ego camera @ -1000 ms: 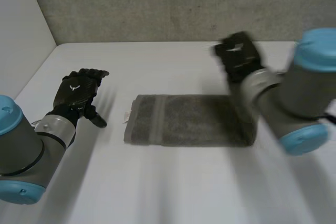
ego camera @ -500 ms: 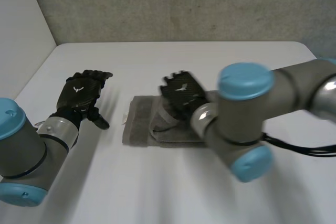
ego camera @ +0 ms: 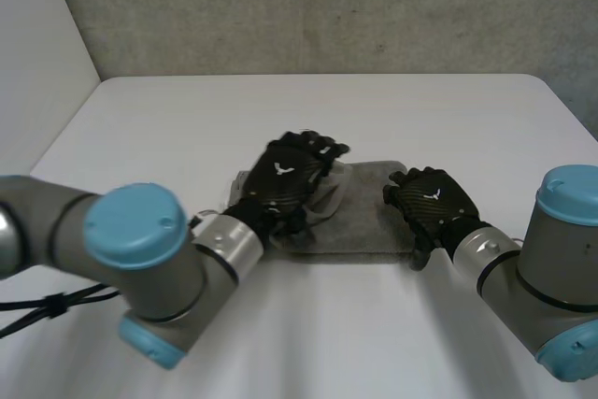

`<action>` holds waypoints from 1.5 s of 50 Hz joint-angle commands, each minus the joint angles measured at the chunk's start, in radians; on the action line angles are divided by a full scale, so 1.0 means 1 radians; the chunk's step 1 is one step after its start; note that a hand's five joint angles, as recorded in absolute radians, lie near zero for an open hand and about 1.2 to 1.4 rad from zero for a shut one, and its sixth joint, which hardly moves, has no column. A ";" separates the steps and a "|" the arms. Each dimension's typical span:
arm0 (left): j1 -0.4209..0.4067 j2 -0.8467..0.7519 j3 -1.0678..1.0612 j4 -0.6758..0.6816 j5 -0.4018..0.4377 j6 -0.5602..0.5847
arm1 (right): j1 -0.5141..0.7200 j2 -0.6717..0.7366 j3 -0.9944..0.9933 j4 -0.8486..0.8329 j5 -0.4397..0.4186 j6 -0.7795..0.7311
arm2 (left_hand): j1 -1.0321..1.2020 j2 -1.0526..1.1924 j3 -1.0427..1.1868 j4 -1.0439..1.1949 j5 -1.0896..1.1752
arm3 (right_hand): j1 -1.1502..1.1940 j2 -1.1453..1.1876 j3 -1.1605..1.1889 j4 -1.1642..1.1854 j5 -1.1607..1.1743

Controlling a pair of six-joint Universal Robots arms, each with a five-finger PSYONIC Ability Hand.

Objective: Fold the towel.

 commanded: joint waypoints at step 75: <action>0.112 0.237 -0.111 -0.204 -0.529 -0.058 | 0.453 0.079 -0.328 0.213 0.027 -0.397 | -0.079 -0.074 -0.059 -0.083 -0.213 | 1.170 1.152 1.157 1.146 1.161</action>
